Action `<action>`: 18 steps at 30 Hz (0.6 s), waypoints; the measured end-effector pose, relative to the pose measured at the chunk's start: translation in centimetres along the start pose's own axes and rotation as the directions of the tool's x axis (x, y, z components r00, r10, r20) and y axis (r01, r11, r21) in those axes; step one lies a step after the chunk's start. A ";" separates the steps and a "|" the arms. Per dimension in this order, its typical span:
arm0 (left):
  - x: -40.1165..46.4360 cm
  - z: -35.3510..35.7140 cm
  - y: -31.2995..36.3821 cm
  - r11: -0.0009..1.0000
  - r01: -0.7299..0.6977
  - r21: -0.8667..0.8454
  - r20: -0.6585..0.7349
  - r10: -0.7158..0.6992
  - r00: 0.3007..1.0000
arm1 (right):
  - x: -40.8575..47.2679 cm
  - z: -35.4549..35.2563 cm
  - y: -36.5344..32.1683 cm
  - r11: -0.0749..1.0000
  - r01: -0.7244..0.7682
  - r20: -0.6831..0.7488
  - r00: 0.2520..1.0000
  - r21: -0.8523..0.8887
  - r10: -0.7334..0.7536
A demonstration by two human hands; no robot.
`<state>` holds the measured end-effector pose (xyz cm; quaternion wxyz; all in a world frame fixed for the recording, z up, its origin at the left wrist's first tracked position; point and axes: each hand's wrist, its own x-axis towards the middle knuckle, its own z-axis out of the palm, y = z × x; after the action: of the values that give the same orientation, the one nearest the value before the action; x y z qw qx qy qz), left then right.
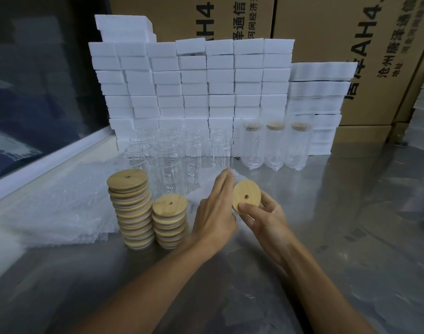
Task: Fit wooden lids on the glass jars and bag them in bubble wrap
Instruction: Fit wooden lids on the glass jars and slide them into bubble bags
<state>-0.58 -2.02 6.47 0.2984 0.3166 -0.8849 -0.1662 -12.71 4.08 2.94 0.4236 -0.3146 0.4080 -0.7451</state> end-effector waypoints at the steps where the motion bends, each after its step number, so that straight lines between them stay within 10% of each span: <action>1: -0.1 0.0 0.1 1.000 -0.004 0.014 0.008 0.004 1.000 | 0.0 0.0 0.1 0.999 0.008 -0.029 1.000 -0.040 -0.009; 18: -0.1 -0.8 1.6 0.936 -0.328 0.130 0.105 0.316 0.943 | -0.1 -0.6 1.0 0.574 0.051 -0.257 0.860 -0.817 -0.441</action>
<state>-0.78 -0.86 7.85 0.2610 0.1813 -0.9461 -0.0632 -12.79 4.04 1.76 0.0284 -0.3486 0.7264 -0.5916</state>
